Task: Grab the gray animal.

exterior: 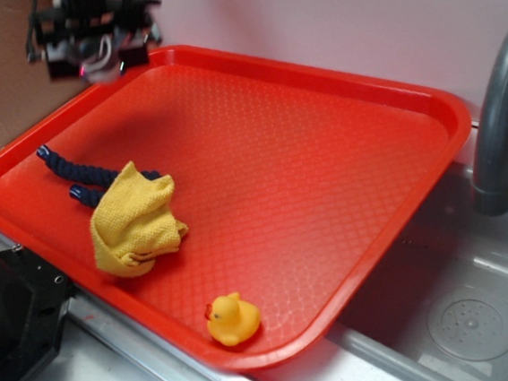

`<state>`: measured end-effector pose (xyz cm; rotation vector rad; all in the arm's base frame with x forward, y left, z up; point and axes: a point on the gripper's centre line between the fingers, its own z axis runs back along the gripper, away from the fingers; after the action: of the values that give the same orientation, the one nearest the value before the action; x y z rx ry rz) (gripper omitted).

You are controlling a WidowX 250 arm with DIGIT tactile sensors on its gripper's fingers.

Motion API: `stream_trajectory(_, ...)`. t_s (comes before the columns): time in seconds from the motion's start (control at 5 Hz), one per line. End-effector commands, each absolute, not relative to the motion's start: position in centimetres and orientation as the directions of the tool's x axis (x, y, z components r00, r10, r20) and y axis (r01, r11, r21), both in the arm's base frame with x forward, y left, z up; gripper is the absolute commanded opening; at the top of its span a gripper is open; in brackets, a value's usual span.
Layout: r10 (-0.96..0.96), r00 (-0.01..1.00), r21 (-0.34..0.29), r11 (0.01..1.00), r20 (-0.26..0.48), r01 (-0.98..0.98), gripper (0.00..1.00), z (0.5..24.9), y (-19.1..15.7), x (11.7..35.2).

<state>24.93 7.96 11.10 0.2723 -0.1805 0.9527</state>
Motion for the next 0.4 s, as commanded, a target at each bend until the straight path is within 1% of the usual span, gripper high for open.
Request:
stream_trajectory(0.0, 0.529, 0.805, -0.041, 0.841, 0.269, -0.539, 0.0, 20.0, 3.3, 22.7)
stream_trajectory(0.2, 0.421, 0.882, -0.042, 0.906, 0.213, -0.422, 0.0, 20.0, 0.5, 23.5)
